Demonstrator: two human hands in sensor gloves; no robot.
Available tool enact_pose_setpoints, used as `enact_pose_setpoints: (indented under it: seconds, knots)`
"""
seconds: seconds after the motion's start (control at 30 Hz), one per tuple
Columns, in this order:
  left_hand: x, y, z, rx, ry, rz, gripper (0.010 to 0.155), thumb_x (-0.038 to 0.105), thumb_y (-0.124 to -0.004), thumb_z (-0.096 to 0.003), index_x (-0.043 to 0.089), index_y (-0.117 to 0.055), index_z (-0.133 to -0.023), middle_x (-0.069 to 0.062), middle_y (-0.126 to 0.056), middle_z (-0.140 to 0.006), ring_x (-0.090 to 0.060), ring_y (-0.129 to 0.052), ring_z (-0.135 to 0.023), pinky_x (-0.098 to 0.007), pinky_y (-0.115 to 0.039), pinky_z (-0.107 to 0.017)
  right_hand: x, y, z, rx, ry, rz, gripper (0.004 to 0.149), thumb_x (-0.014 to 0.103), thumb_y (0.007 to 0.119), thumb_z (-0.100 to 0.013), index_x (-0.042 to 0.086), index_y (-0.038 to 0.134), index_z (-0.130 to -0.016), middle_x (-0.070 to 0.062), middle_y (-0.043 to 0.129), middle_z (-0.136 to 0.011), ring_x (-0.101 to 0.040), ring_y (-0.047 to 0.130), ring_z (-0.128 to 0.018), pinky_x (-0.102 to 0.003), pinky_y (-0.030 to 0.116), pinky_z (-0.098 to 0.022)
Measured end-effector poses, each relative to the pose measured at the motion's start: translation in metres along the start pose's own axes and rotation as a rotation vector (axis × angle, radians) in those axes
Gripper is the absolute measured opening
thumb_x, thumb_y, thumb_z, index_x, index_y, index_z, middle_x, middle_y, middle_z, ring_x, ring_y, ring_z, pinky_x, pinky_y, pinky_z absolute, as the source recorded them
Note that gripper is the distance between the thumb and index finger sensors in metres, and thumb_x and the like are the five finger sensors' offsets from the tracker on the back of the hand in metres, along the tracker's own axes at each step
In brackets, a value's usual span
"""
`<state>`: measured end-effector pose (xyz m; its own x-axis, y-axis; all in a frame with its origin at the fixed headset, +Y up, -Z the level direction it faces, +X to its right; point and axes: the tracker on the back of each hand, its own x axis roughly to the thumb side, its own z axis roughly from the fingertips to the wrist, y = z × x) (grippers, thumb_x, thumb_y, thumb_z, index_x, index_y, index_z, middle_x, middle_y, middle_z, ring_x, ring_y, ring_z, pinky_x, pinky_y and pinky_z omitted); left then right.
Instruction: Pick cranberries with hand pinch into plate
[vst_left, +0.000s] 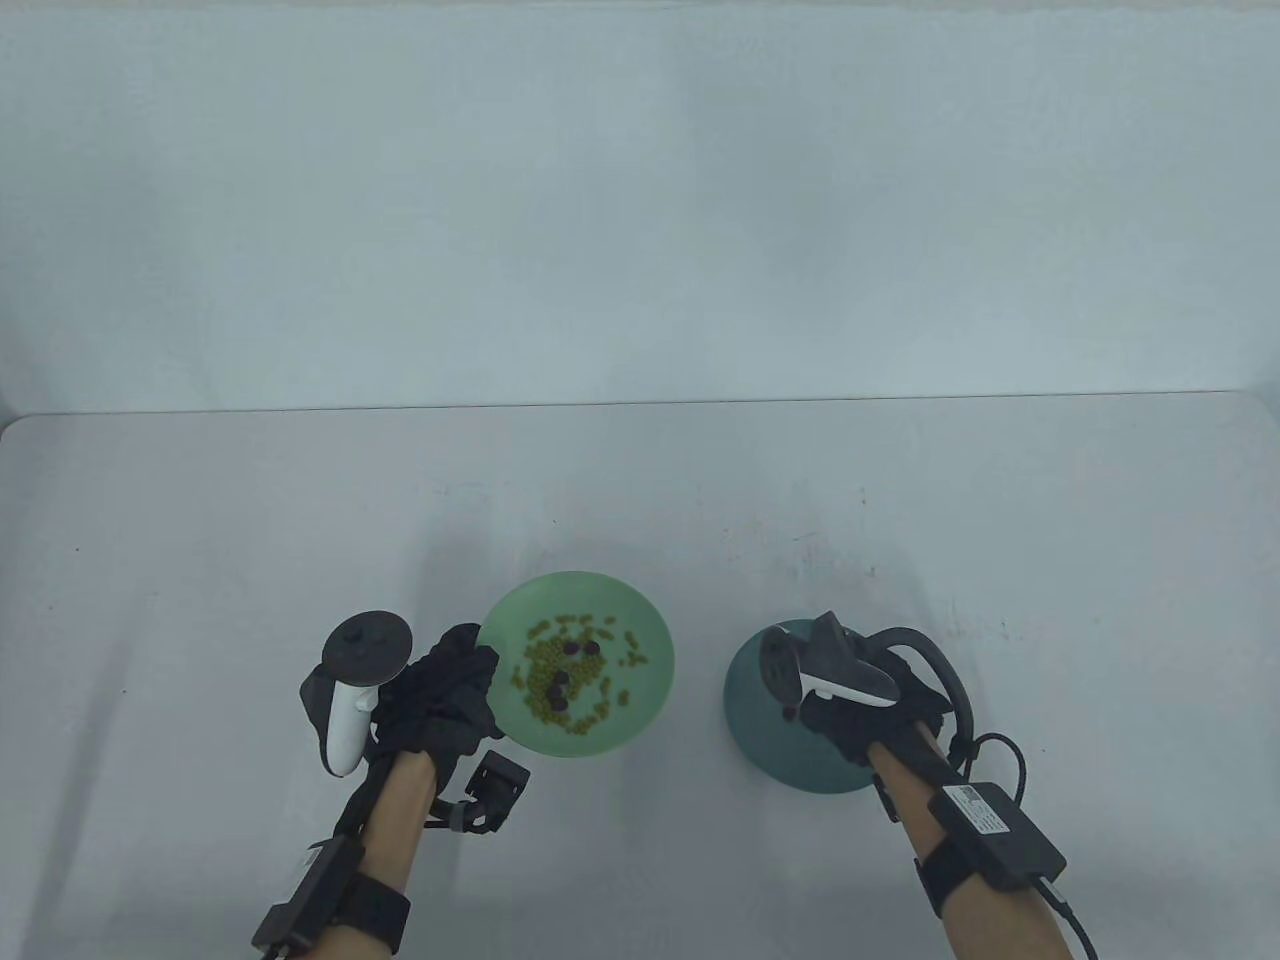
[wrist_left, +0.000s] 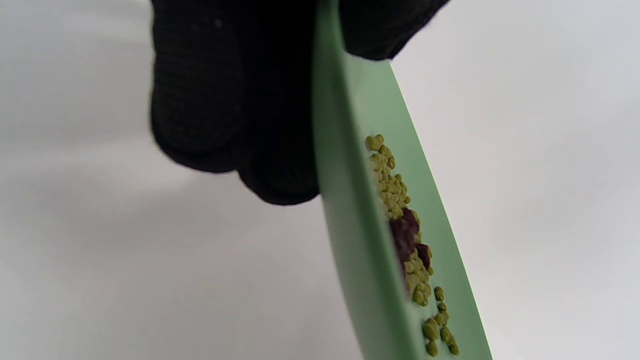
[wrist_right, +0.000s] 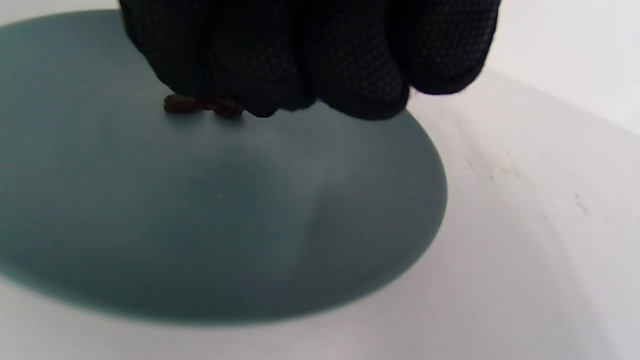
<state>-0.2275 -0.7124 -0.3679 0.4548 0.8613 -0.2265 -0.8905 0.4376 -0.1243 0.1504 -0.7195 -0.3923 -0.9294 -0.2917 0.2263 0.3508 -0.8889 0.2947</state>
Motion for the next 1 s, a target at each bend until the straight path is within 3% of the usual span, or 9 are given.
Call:
enact_pose_setpoints:
  seconds: [0.23,0.53,0.7,1.0]
  knots:
    - [0.000,0.000,0.000,-0.001,0.000,-0.001,0.052,0.021,-0.066,-0.0589,-0.003,-0.055,-0.105,-0.019,-0.085,-0.083,-0.024,-0.109,-0.048,-0.031,-0.096,-0.036,0.001,0.008,-0.004,0.036,-0.005,-0.007,0.045,0.050,0.078,-0.050,0.023,0.086,-0.085,0.013,0.094,-0.052,-0.009,0.097,-0.047,-0.041,0.085,-0.054]
    - [0.000,0.001,0.000,-0.001,0.001,-0.002,0.052,0.021,-0.066,-0.0588,-0.003,-0.055,-0.105,-0.019,-0.085,-0.083,-0.024,-0.109,-0.048,-0.031,-0.096,-0.036,-0.003,-0.005,0.001,0.028,-0.003,-0.019,0.050,0.053,0.076,-0.050,0.022,0.085,-0.088,0.011,0.095,-0.055,-0.011,0.097,-0.049,-0.043,0.084,-0.054]
    - [0.000,0.000,0.000,-0.001,0.000,-0.003,0.053,0.021,-0.066,-0.0588,-0.003,-0.055,-0.105,-0.019,-0.085,-0.083,-0.024,-0.109,-0.048,-0.031,-0.096,-0.036,-0.007,-0.032,0.011,-0.034,-0.001,0.011,0.049,0.053,0.076,-0.050,0.023,0.085,-0.087,0.011,0.095,-0.055,-0.010,0.097,-0.049,-0.043,0.084,-0.054]
    - [0.001,-0.001,0.000,-0.005,-0.002,-0.005,0.053,0.021,-0.066,-0.0589,-0.003,-0.055,-0.105,-0.019,-0.085,-0.082,-0.024,-0.109,-0.048,-0.031,-0.096,-0.036,0.005,-0.103,0.037,-0.216,-0.051,0.043,0.048,0.052,0.076,-0.050,0.023,0.085,-0.087,0.011,0.095,-0.055,-0.010,0.098,-0.049,-0.043,0.084,-0.054]
